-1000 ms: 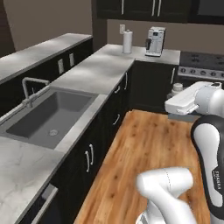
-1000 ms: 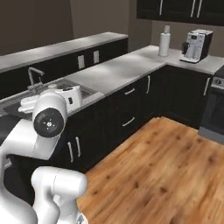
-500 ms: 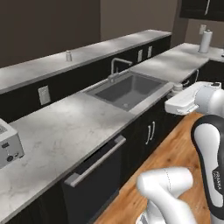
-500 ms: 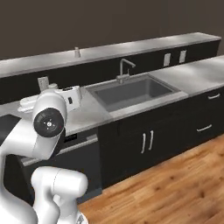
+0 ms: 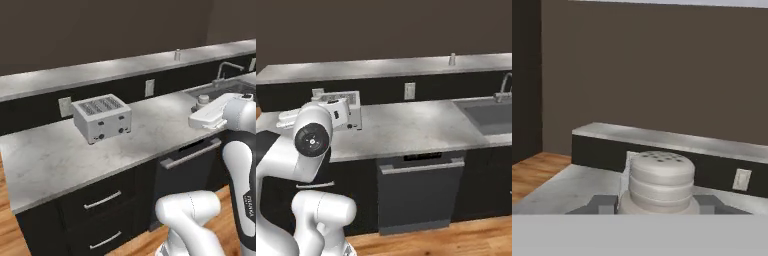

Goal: The dining table condiment station is running low on shaker. Refill the condiment station by opening the cabinet and taking the shaker from the cabinet and placing it on the dining table.

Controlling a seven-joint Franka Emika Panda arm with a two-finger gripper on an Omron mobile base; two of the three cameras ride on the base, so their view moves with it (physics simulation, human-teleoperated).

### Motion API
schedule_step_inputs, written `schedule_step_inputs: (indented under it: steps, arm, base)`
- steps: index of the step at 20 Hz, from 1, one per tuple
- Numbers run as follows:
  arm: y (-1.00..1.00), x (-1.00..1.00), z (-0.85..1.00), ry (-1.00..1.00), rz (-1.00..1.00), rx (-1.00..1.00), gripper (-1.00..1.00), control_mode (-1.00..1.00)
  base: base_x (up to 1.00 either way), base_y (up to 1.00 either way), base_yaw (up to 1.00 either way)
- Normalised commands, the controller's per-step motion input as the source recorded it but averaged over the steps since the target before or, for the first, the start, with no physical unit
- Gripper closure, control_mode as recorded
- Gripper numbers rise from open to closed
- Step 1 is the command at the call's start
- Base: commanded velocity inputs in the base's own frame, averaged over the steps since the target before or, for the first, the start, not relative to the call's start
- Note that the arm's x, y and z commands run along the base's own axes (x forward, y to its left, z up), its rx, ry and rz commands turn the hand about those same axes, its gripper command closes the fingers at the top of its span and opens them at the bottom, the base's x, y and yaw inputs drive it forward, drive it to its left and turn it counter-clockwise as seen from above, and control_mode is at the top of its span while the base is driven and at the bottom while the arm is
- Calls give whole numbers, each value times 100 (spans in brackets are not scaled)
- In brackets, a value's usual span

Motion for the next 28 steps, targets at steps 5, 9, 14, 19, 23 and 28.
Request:
schedule_step_inputs:
  steps: [5,9,14,19,23,28]
  arm:
    - [0,0,0,0,0,0,100,100]
    - [0,0,0,0,0,0,100,100]
    - [0,0,0,0,0,0,100,100]
    - [0,0,0,0,0,0,100,100]
    - [0,0,0,0,0,0,100,100]
    - [0,0,0,0,0,0,100,100]
  base:
    - [-27,100,57]
    - [-18,100,54]
    - [-3,100,44]
    - [38,100,25]
    - [100,100,3]
    - [100,100,-13]
